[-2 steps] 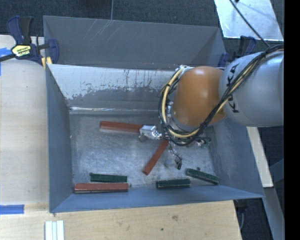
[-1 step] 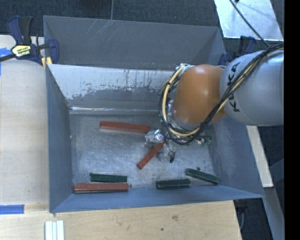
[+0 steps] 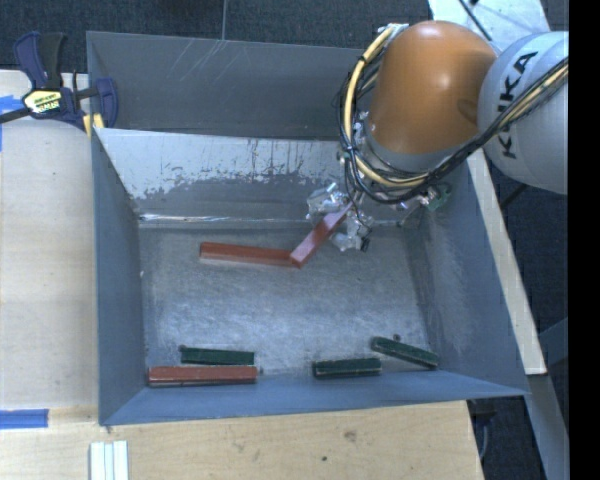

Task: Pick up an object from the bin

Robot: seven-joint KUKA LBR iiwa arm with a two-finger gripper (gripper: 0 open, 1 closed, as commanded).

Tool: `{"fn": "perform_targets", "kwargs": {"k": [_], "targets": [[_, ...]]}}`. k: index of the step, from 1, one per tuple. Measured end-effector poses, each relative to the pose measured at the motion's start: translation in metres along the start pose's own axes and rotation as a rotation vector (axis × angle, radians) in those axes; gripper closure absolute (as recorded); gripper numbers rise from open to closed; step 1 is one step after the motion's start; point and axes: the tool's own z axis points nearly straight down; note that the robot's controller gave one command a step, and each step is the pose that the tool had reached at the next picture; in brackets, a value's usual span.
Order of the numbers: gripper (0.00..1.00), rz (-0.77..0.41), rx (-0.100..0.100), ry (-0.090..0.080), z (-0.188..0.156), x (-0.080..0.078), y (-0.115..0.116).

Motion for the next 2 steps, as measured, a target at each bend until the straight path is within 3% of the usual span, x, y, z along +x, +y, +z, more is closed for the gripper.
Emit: {"fn": "perform_targets", "kwargs": {"k": [1,2], "targets": [[1.00,-0.072,-0.004,0.003,-0.049,-0.003,0.007],[1.00,0.286,-0.004,0.003,0.097,0.025,0.011]]}}
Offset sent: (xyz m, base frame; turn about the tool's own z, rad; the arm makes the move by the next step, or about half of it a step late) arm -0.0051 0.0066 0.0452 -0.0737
